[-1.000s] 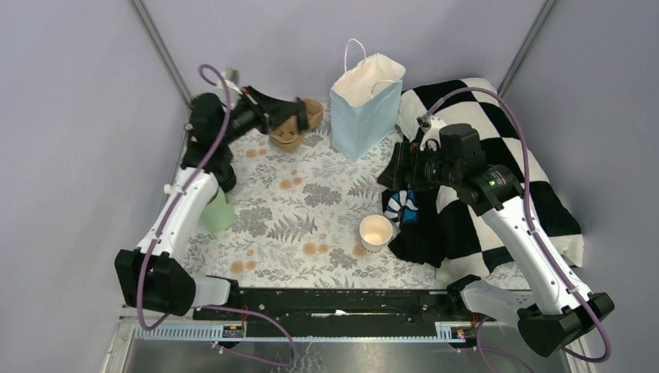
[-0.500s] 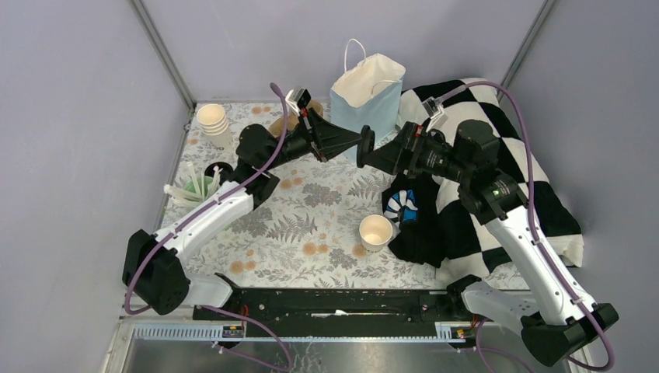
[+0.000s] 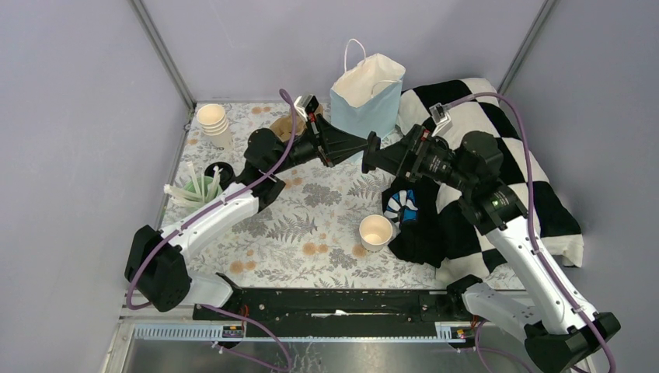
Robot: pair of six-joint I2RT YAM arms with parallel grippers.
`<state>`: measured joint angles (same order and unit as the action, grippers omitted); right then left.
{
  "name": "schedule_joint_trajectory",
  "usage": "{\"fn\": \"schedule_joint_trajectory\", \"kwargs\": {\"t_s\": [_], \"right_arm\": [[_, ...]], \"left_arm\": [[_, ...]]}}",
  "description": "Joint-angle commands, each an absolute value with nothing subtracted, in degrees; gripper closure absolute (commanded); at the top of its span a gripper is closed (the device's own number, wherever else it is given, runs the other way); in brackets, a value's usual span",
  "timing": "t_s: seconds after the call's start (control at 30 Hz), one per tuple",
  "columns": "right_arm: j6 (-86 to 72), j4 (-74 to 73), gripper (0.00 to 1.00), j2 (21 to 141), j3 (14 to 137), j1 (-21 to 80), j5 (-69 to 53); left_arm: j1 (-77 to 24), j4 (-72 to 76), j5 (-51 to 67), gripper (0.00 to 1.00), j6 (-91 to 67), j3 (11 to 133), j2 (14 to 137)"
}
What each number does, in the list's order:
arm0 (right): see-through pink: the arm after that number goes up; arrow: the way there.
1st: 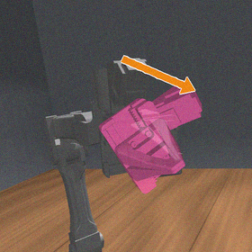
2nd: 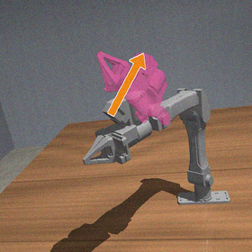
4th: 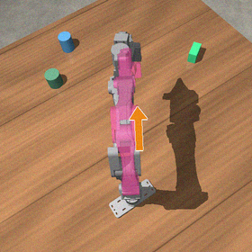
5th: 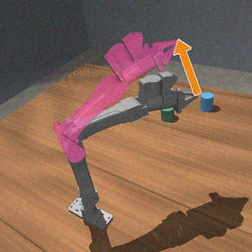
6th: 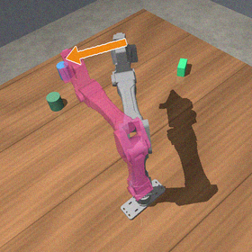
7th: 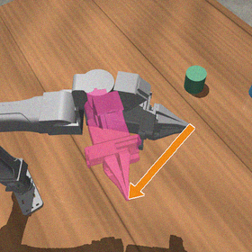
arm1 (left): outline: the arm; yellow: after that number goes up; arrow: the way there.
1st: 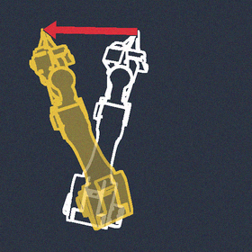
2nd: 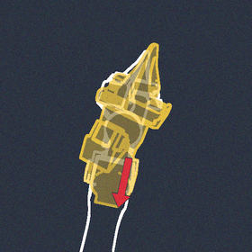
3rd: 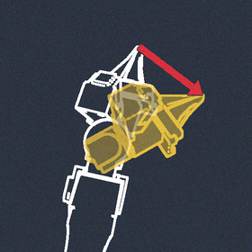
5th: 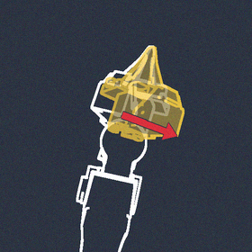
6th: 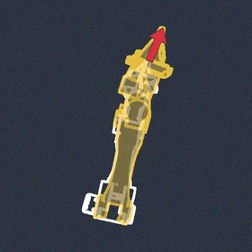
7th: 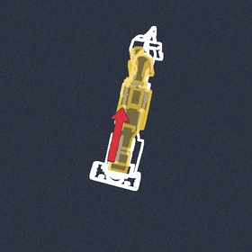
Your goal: Pack the takeout coffee
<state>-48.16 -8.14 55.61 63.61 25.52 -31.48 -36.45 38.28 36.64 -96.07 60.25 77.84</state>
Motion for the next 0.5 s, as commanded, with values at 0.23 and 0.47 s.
{"fn": "schedule_joint_trajectory", "kwargs": {"t_s": [0.23, 0.47], "right_arm": [[-53.3, 2.3, 0.01, 50.2, 58.6, 25.4, -28.6], [-55.7, 3.2, 0.11, 51.5, 58.1, 24.4, -29.0]], "left_arm": [[-36.8, 42.7, 35.5, 0.93, -96.7, 58.8, 75.3], [-36.8, 44.7, 35.4, 0.94, -97.7, 58.4, 75.1]]}}
